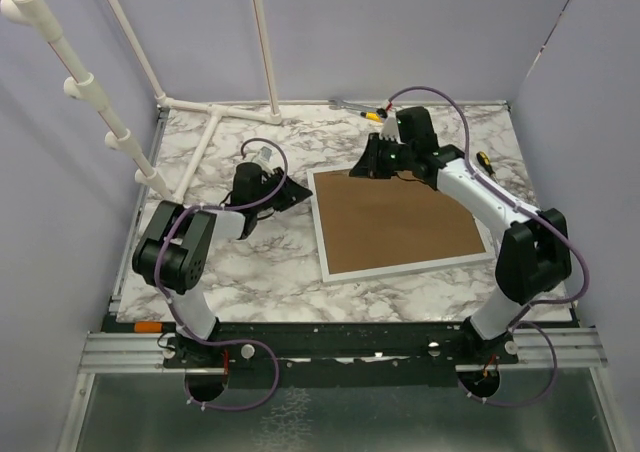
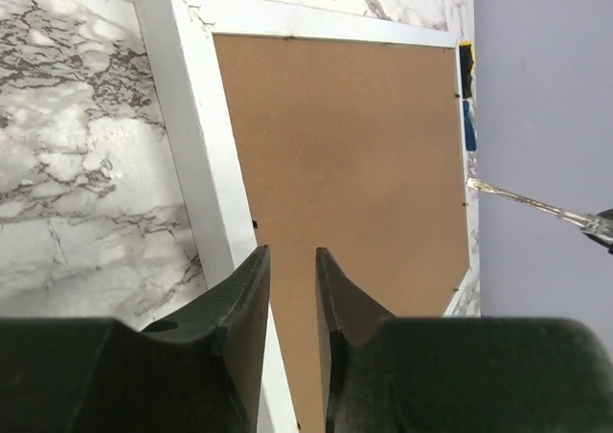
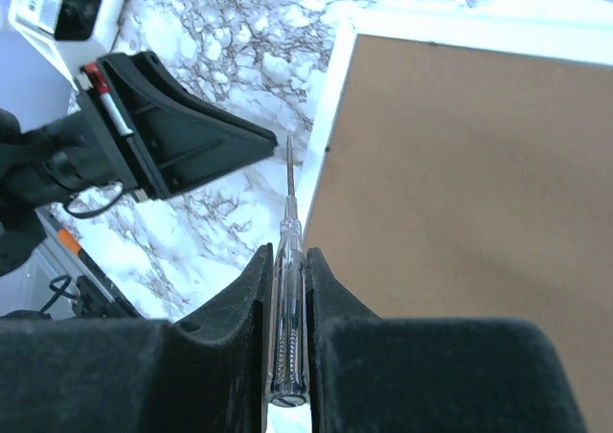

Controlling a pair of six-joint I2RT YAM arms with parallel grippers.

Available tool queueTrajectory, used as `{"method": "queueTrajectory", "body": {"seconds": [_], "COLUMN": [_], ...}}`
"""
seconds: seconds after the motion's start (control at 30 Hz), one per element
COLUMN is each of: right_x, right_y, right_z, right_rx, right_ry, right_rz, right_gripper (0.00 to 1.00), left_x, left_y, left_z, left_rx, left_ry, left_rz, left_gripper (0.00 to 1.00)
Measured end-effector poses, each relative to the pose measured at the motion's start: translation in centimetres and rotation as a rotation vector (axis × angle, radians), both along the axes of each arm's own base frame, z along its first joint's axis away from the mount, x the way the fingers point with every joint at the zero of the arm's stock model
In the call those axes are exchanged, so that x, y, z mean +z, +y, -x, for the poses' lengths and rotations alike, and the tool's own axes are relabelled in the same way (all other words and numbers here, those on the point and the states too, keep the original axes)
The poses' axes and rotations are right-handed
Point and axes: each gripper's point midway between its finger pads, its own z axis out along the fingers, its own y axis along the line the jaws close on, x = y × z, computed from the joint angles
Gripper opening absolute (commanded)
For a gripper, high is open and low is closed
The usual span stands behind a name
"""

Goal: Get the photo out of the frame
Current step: Release the photo frame item from the photo frame, then adjust the photo frame at the center of the board.

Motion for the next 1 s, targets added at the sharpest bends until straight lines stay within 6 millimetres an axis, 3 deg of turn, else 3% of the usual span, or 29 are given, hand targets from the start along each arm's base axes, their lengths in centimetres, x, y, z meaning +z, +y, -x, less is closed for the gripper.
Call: {"method": "queueTrajectory", "body": {"seconds": [0.17, 0.3, 0.53, 0.7, 1.0], "right_x": [0.6, 2.2, 5.2, 6.3, 5.5], "right_y": [-2.5, -4.3, -7.6, -9.4, -10.8], "right_z": [2.4, 3.8, 5.7, 6.5, 6.7], "right_rx": [-0.050, -0.110, -0.237, -0.308, -0.375], "right_ry": [-0.080, -0.189, -0.395, -0.480, -0.497], "right_rz": [-0.037, -0.051, -0.087, -0.101, -0.076], "right_gripper": [0.01, 0.01, 0.00, 0.01, 0.00], "left_x": [1.0, 0.8, -1.9, -3.2, -4.5], "left_y": [0.2, -0.7, -2.2, -2.2, -2.3], "left_z": [0.7, 2.4, 5.4, 5.3, 3.9], "left_rx": [0.020, 0.024, 0.029, 0.051, 0.059], "left_ry": [-0.014, -0.013, 0.037, 0.060, 0.072], "left_rz": [-0.068, -0.172, -0.385, -0.466, -0.541], "left_gripper": [0.57, 0.79, 0.84, 0.71, 0.28]}}
